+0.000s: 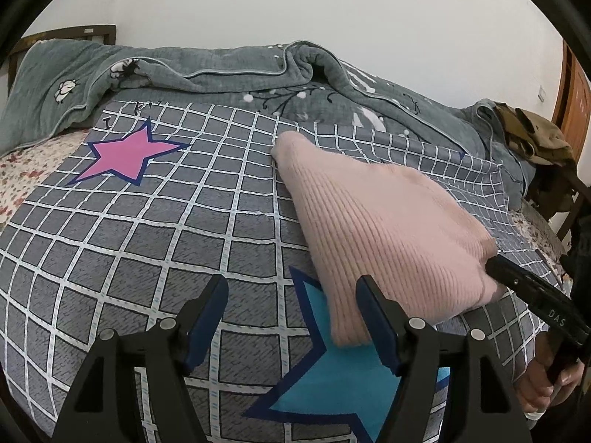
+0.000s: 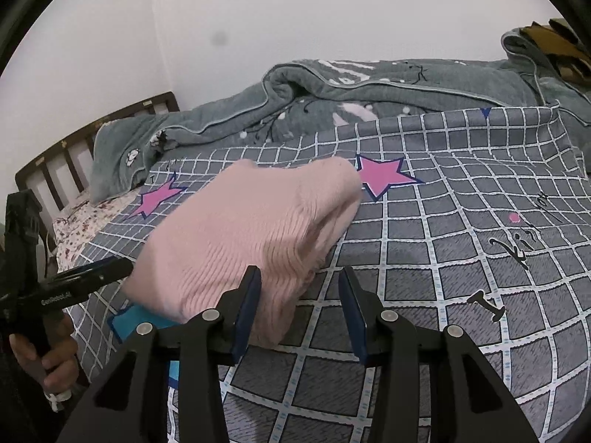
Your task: Fold small clothes
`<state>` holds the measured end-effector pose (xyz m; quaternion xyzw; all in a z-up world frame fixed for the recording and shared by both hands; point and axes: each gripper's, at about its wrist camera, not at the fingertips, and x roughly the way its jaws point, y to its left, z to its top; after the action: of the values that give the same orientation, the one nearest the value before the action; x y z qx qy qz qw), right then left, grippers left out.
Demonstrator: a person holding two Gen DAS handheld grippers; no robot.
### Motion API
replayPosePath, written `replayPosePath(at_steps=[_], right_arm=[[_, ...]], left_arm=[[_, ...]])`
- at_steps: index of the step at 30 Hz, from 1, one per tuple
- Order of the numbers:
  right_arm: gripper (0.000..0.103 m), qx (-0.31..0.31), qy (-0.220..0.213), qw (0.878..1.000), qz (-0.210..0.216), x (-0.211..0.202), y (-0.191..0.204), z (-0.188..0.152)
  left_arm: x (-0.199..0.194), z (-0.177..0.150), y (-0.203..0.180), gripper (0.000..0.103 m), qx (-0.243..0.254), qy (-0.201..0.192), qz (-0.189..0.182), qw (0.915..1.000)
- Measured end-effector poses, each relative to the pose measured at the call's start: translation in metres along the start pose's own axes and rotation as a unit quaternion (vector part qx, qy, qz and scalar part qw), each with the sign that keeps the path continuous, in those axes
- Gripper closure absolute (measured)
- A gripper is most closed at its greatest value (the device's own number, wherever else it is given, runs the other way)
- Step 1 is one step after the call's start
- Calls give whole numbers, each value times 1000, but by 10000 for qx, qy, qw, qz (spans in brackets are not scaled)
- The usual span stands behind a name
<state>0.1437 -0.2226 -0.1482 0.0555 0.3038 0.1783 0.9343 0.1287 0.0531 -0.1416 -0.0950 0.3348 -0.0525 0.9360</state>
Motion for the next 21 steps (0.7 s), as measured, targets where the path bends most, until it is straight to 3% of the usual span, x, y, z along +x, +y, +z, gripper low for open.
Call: replayPosePath(at_steps=[2,10,19,21], right_arm=[[67,5,-53,10000,19,-1,1,0],[67,-134,-176,9994,259,-7,11,-3],[66,-419,144,9984,-339,12,18,-9],[66,-403,128,9986,-311,11,17,-9]], left_arm=[[2,0,-1,32,19,83,-25,10000],[2,-2,0,31,-1,81,-43,10000],[2,-3,-3,31,64,83,-41,9999],[2,-3,-3,31,64,80,-39,9999]])
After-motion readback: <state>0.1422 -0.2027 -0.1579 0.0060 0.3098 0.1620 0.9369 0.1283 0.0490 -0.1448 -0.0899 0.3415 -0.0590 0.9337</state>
